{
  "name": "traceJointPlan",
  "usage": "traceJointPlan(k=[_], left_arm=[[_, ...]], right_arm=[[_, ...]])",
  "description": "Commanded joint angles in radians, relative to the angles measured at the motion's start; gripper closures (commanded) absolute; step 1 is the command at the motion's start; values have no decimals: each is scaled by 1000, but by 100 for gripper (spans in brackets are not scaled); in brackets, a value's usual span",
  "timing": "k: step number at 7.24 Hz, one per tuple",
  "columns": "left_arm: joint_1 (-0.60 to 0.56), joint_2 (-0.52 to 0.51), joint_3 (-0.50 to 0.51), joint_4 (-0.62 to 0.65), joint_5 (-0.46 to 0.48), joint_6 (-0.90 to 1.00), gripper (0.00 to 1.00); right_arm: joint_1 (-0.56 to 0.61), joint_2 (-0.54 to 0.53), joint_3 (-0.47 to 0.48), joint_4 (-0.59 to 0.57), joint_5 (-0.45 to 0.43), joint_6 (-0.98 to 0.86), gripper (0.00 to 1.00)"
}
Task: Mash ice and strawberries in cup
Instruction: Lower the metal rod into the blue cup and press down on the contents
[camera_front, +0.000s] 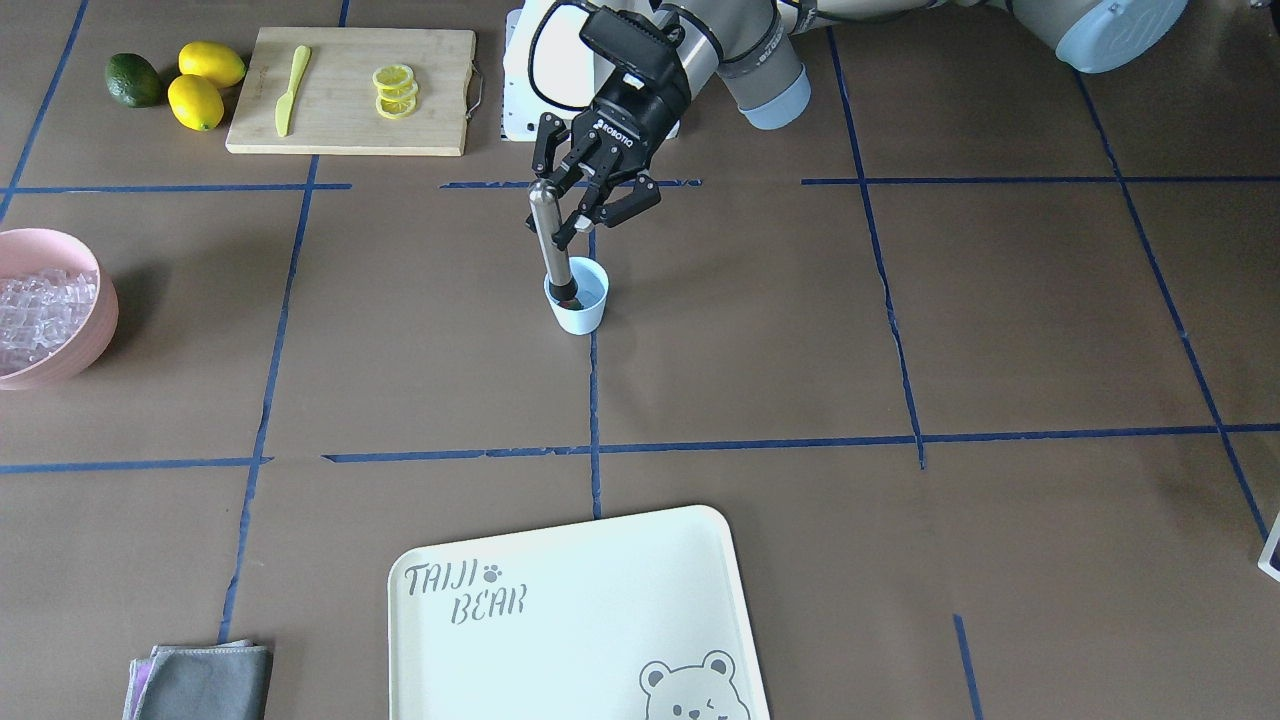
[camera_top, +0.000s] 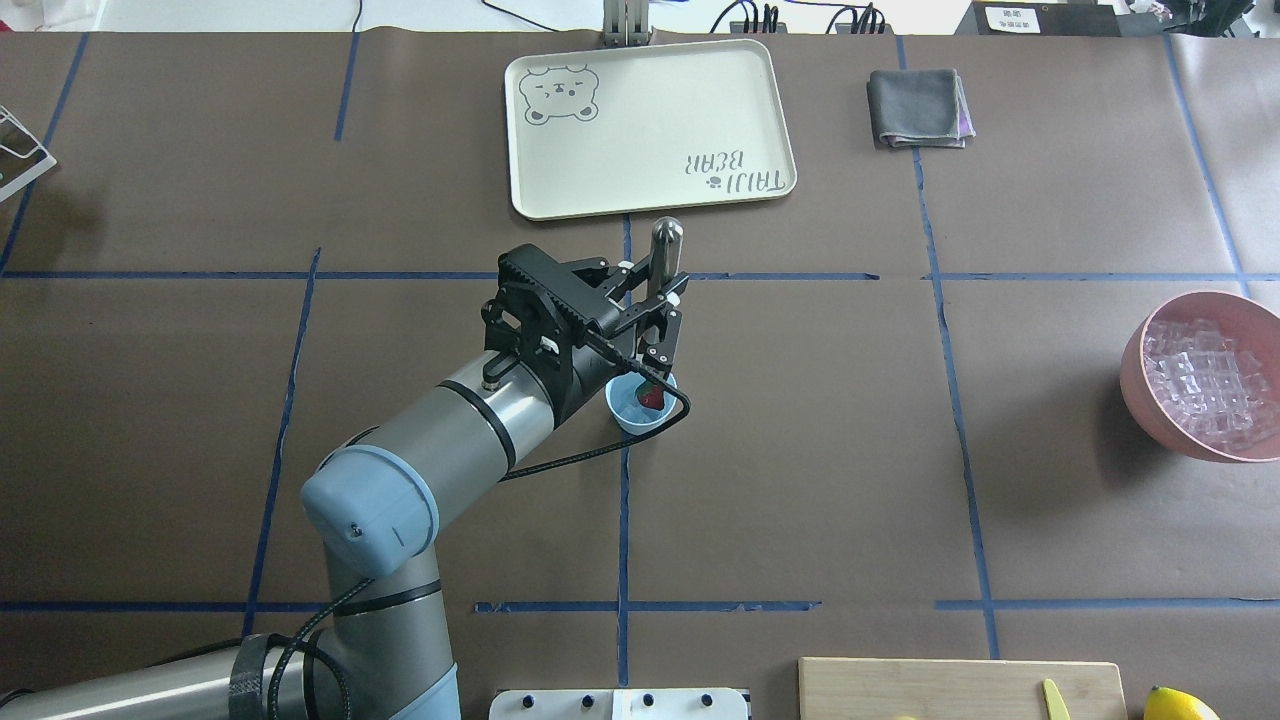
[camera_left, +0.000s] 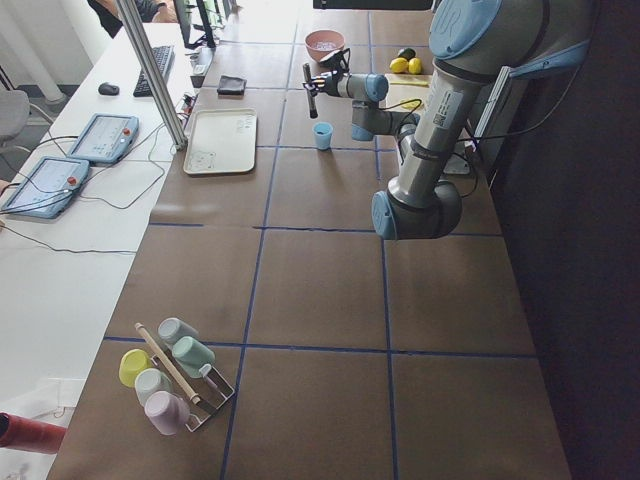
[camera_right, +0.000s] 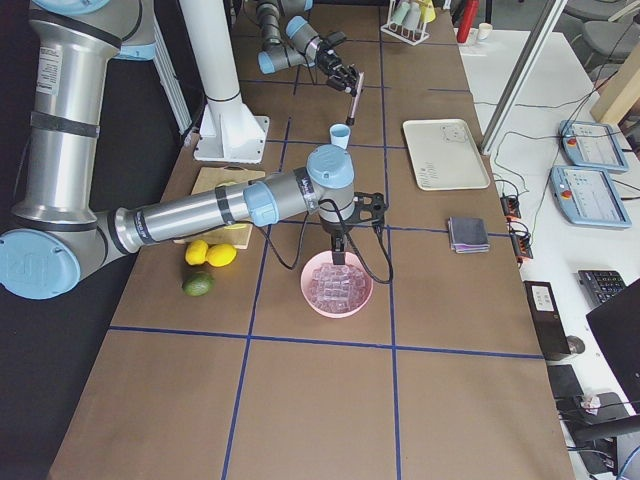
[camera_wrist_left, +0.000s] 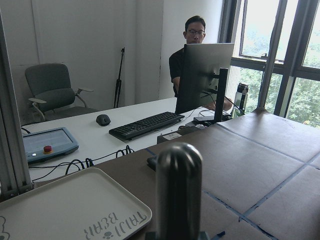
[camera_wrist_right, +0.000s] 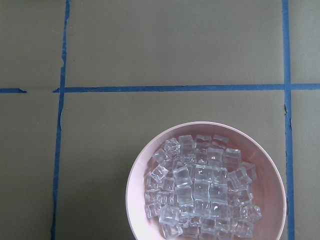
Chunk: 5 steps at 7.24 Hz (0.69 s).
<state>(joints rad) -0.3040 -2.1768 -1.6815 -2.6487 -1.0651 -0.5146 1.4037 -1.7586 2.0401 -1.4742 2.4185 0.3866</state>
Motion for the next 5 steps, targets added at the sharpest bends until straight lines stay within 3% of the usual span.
traceJointPlan(k=[1, 5], left_arm=[[34, 15, 5, -8, 4, 13, 100], [54, 19, 20, -8, 4, 13, 100]], right_arm=[[0, 1, 0, 0, 1, 0, 0], [0, 1, 0, 0, 1, 0, 0]])
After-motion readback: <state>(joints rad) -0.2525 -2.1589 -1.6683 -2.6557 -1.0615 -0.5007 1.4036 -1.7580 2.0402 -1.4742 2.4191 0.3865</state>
